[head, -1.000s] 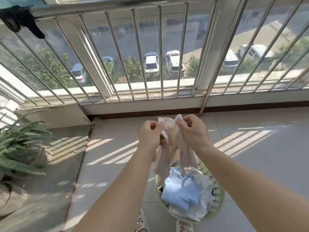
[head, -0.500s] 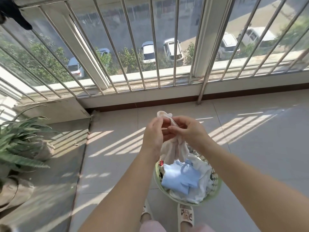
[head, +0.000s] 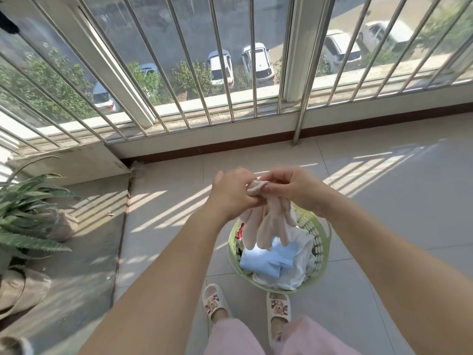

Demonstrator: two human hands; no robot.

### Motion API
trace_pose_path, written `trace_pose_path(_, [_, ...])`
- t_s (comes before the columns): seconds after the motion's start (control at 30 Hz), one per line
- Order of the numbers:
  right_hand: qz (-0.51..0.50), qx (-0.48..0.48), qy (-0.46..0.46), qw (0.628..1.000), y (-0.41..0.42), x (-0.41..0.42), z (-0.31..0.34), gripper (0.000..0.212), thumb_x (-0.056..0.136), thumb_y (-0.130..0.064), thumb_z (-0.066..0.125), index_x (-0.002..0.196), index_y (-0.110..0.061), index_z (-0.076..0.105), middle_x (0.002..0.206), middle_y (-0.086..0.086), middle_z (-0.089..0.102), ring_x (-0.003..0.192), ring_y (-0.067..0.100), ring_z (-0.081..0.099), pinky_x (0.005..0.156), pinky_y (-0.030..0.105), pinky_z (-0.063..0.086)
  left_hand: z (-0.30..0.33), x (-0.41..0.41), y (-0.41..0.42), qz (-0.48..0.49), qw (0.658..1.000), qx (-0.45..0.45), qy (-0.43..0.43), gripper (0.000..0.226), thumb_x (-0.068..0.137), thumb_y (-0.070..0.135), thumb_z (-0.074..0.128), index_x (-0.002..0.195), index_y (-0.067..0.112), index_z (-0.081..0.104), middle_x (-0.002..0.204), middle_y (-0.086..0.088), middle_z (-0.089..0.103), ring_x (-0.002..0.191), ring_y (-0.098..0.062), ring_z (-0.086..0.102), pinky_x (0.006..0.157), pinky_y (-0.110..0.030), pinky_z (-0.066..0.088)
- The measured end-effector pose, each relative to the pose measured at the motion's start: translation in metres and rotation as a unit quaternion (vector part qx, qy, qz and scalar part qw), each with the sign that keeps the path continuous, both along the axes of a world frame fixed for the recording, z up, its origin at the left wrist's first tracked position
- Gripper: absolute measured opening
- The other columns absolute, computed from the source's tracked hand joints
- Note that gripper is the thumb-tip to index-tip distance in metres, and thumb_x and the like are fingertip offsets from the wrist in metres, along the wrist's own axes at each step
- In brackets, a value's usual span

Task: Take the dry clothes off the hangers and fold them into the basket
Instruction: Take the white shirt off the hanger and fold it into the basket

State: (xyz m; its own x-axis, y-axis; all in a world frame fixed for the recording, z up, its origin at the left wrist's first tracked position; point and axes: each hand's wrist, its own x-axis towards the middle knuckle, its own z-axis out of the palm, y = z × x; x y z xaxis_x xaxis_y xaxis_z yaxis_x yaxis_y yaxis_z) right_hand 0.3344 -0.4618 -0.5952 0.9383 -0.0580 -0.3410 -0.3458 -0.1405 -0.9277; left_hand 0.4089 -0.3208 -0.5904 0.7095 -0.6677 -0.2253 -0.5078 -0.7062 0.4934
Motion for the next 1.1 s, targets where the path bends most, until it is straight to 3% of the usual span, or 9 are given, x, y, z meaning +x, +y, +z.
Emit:
trace_pose_path(0.07, [-0.006, 0.003, 0.003, 1.0, -0.008, -0.007, -0.003, 0.008, 0.085, -0.013, 0.066, 0.089, -0.017, 0.071, 0.089, 0.007, 0.07, 0.083, 0.016, 0.062, 0.084, 0.037, 0.051, -0.002, -0.004, -0.002, 0.006, 0.996, -0.038, 0.08, 0.034, 0.072, 0.025, 0.076, 0.059, 0.026, 0.044, 0.064, 0.01, 0.045, 0.067, -0.013, 0.045, 0.061, -0.025, 0.032])
trace_pose_path(0.13, [-0.021, 0.023, -0.001, 0.999, -0.015, -0.014, -0.008, 0.009, 0.085, -0.012, 0.065, 0.092, -0.012, 0.071, 0.091, 0.01, 0.069, 0.084, 0.017, 0.062, 0.084, 0.036, 0.051, -0.005, -0.009, -0.007, 0.006, 0.988, -0.081, 0.13, 0.036, 0.076, 0.018, 0.074, 0.06, 0.025, 0.043, 0.061, 0.011, 0.043, 0.059, -0.006, 0.04, 0.052, -0.015, 0.028])
trace_pose_path(0.33, [-0.046, 0.039, 0.009, 0.998, -0.036, -0.036, -0.02, 0.022, 0.078, -0.005, 0.071, 0.098, -0.013, 0.067, 0.091, 0.003, 0.067, 0.082, 0.007, 0.061, 0.072, 0.014, 0.051, -0.012, -0.017, -0.023, -0.012, 0.985, -0.114, 0.131, 0.007, 0.086, 0.021, 0.064, 0.08, 0.021, 0.06, 0.069, 0.012, 0.052, 0.066, -0.001, 0.047, 0.058, -0.008, 0.033])
trace_pose_path(0.47, [-0.022, -0.073, 0.044, 0.996, -0.042, -0.047, -0.035, 0.038, 0.074, -0.004, 0.076, 0.107, -0.016, 0.061, 0.1, -0.006, 0.065, 0.102, 0.012, 0.059, 0.08, 0.019, 0.048, -0.009, -0.021, -0.03, -0.002, 0.976, -0.147, 0.161, 0.023, 0.086, 0.021, 0.063, 0.068, 0.029, 0.054, 0.065, 0.013, 0.053, 0.059, 0.008, 0.048, 0.056, -0.009, 0.034])
trace_pose_path(0.6, [-0.059, -0.036, 0.039, 0.997, -0.037, -0.052, -0.046, 0.041, 0.08, 0.006, 0.065, 0.107, -0.023, 0.056, 0.096, -0.003, 0.06, 0.085, 0.013, 0.06, 0.067, 0.014, 0.05, -0.009, -0.028, -0.036, 0.039, 0.956, -0.193, 0.217, 0.015, 0.084, 0.024, 0.066, 0.071, 0.028, 0.058, 0.066, 0.013, 0.055, 0.06, 0.007, 0.048, 0.06, -0.011, 0.038])
trace_pose_path(0.7, [-0.083, -0.072, 0.02, 0.994, -0.031, -0.051, -0.056, 0.046, 0.078, 0.001, 0.066, 0.102, -0.037, 0.055, 0.1, 0.003, 0.06, 0.081, 0.018, 0.061, 0.083, 0.038, 0.054, -0.011, -0.031, -0.037, 0.076, 0.943, -0.208, 0.248, 0.01, 0.083, 0.025, 0.067, 0.076, 0.02, 0.061, 0.066, 0.011, 0.057, 0.064, -0.002, 0.05, 0.064, -0.019, 0.041])
trace_pose_path(0.77, [-0.1, -0.092, 0.018, 0.991, -0.026, -0.051, -0.059, 0.046, 0.074, -0.006, 0.068, 0.105, -0.039, 0.057, 0.1, 0.001, 0.063, 0.079, 0.017, 0.063, 0.085, 0.046, 0.052, -0.01, -0.034, -0.037, 0.082, 0.938, -0.22, 0.254, 0.014, 0.084, 0.024, 0.066, 0.071, 0.023, 0.06, 0.059, 0.016, 0.056, 0.059, 0.002, 0.049, 0.058, -0.014, 0.041])
trace_pose_path(0.93, [-0.141, -0.089, 0.011, 0.986, -0.019, -0.047, -0.063, 0.048, 0.075, -0.001, 0.065, 0.115, -0.028, 0.058, 0.094, 0.004, 0.063, 0.079, 0.021, 0.062, 0.083, 0.04, 0.053, -0.006, -0.035, -0.036, 0.086, 0.936, -0.233, 0.248, 0.019, 0.084, 0.022, 0.065, 0.068, 0.026, 0.058, 0.055, 0.022, 0.056, 0.055, 0.006, 0.049, 0.054, -0.009, 0.039])
trace_pose_path(1.1, [-0.181, -0.106, 0.006, 0.978, -0.021, -0.046, -0.062, 0.042, 0.082, 0.002, 0.058, 0.118, -0.019, 0.059, 0.087, 0.004, 0.061, 0.08, 0.02, 0.057, 0.079, 0.031, 0.049, -0.006, -0.031, -0.026, 0.1, 0.941, -0.229, 0.228, 0.02, 0.083, 0.025, 0.067, 0.066, 0.027, 0.058, 0.058, 0.019, 0.055, 0.059, 0.002, 0.047, 0.062, -0.02, 0.04])
